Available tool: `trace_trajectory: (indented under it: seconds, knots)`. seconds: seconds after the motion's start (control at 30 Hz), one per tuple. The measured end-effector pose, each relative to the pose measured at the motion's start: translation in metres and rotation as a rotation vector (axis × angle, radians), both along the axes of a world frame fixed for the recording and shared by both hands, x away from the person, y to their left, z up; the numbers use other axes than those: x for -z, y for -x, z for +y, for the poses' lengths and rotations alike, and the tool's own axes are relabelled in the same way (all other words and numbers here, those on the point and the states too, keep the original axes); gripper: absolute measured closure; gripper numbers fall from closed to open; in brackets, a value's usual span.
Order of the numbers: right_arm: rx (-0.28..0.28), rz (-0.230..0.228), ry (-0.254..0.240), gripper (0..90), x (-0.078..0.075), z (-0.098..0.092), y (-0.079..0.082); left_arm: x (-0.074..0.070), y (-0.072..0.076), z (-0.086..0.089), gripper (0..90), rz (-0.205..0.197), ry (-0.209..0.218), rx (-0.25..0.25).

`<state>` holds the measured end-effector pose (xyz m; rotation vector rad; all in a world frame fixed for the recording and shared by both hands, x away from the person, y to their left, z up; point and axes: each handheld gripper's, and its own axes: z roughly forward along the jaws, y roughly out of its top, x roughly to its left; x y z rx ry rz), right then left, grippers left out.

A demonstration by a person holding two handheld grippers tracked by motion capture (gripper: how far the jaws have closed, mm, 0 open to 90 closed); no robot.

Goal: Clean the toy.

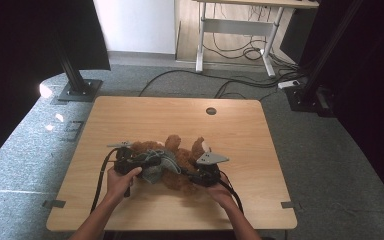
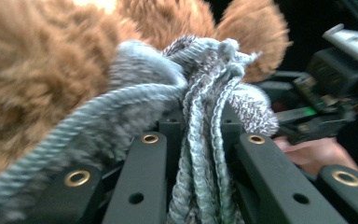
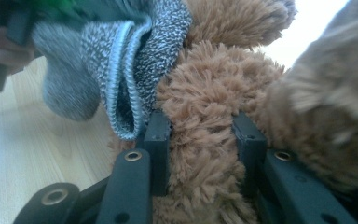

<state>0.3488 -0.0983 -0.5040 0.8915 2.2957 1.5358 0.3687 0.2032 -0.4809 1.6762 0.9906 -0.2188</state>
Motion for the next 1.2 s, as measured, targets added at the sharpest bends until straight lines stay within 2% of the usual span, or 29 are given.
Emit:
trace_trajectory:
  seconds: [0.07,0.1,0.13,0.3,0.33,0.37,0.4,0.43,0.47,0.5,0.53,0.57,0.6,0.63,0.7,0.83,0.87,0.9,0.97,1.03,1.1,1.13,1.17,1.2]
  knots:
    - [-0.001,0.0,-0.013,67.0,0.001,-0.002,0.002,-0.011,0.002,-0.005,77.5,-0.027,0.004,0.019]
    - [-0.009,-0.009,-0.019,67.6,0.002,-0.002,0.004,-0.023,0.002,-0.013,77.5,-0.054,0.011,0.04]
    - [-0.013,-0.017,-0.023,67.7,0.003,-0.002,0.005,-0.023,0.002,-0.013,77.5,-0.054,0.011,0.04]
    - [-0.033,-0.055,-0.005,68.3,0.004,0.0,0.013,-0.054,-0.008,-0.049,77.5,-0.132,-0.014,0.072]
    - [-0.033,-0.065,-0.002,68.3,0.005,0.0,0.015,-0.056,-0.011,-0.055,77.5,-0.14,-0.02,0.069]
    - [-0.034,-0.07,-0.001,68.3,0.005,-0.001,0.015,-0.059,-0.02,-0.072,77.5,-0.142,-0.046,0.074]
    - [-0.036,-0.072,-0.005,68.3,0.006,-0.001,0.016,-0.059,-0.024,-0.081,77.5,-0.134,-0.067,0.082]
    - [-0.036,-0.072,-0.005,68.3,0.006,-0.001,0.016,-0.059,-0.024,-0.081,77.5,-0.134,-0.067,0.082]
    - [-0.033,-0.071,-0.01,68.3,0.006,-0.001,0.016,-0.057,-0.027,-0.091,77.5,-0.125,-0.098,0.091]
    - [-0.033,-0.069,-0.011,68.2,0.007,-0.002,0.016,-0.049,-0.033,-0.109,77.4,-0.122,-0.208,0.095]
    - [-0.033,-0.069,-0.011,68.2,0.007,-0.002,0.016,-0.049,-0.033,-0.109,77.4,-0.122,-0.208,0.095]
    - [-0.034,-0.066,-0.013,68.4,0.008,-0.003,0.017,-0.037,-0.038,-0.12,77.5,-0.105,-0.303,0.1]
    - [-0.033,-0.065,-0.007,68.4,0.008,-0.003,0.018,-0.035,-0.038,-0.121,77.6,-0.112,-0.336,0.1]
    - [-0.033,-0.064,-0.006,68.5,0.009,-0.004,0.018,-0.033,-0.038,-0.12,77.7,-0.121,-0.37,0.092]
    - [-0.036,-0.069,0.0,68.7,0.01,-0.003,0.021,-0.034,-0.037,-0.117,77.8,-0.119,-0.37,0.088]
    - [-0.041,-0.09,0.014,69.0,0.011,-0.002,0.026,-0.04,-0.03,-0.077,77.8,-0.146,-0.372,0.018]
    - [-0.043,-0.092,0.01,69.0,0.011,-0.002,0.026,-0.04,-0.03,-0.077,77.7,-0.146,-0.372,0.018]
    - [-0.043,-0.092,0.01,69.0,0.011,-0.002,0.026,-0.04,-0.03,-0.068,77.7,-0.142,-0.358,0.003]
    - [-0.046,-0.094,0.013,68.9,0.011,-0.002,0.027,-0.043,-0.03,-0.041,77.7,-0.123,-0.297,-0.028]
    - [-0.043,-0.099,0.014,68.9,0.011,-0.001,0.028,-0.046,-0.027,-0.021,77.6,-0.126,-0.271,-0.064]
    - [-0.044,-0.098,0.013,68.9,0.011,-0.002,0.027,-0.047,-0.024,-0.003,77.7,-0.129,-0.268,-0.103]
    - [-0.044,-0.093,0.008,68.9,0.011,-0.003,0.028,-0.043,-0.023,0.011,77.8,-0.116,-0.263,-0.133]
    - [-0.045,-0.092,0.005,68.9,0.012,-0.003,0.028,-0.04,-0.023,0.018,77.8,-0.096,-0.251,-0.139]
    - [-0.046,-0.093,0.001,68.9,0.012,-0.003,0.028,-0.04,-0.023,0.018,77.8,-0.096,-0.251,-0.139]
